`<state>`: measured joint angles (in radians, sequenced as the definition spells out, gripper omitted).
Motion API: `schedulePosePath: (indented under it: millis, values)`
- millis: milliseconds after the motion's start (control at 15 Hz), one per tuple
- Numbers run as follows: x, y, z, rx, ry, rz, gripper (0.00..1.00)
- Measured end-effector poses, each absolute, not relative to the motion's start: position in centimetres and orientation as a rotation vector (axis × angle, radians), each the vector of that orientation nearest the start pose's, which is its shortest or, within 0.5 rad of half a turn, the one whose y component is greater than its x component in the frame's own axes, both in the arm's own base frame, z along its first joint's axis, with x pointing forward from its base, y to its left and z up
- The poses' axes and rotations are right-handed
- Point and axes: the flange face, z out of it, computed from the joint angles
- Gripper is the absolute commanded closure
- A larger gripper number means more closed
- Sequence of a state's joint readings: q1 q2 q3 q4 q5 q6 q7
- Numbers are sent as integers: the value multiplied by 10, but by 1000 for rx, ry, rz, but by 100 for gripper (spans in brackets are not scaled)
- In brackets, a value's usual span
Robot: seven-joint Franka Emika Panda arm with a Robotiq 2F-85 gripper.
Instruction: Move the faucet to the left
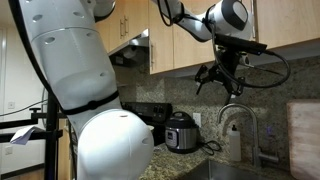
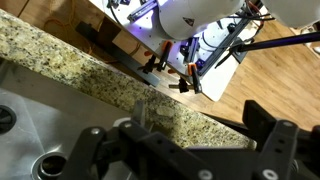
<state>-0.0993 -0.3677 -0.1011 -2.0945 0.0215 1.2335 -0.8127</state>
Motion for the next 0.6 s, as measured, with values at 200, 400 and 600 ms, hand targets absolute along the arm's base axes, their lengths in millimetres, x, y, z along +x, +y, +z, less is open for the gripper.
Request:
schedulePosePath:
  millis: [200, 400, 600]
  values:
    - [376, -78, 540, -2654, -865, 588, 0]
    - [376, -78, 540, -2654, -865, 588, 0]
    - [376, -78, 540, -2654, -865, 588, 0]
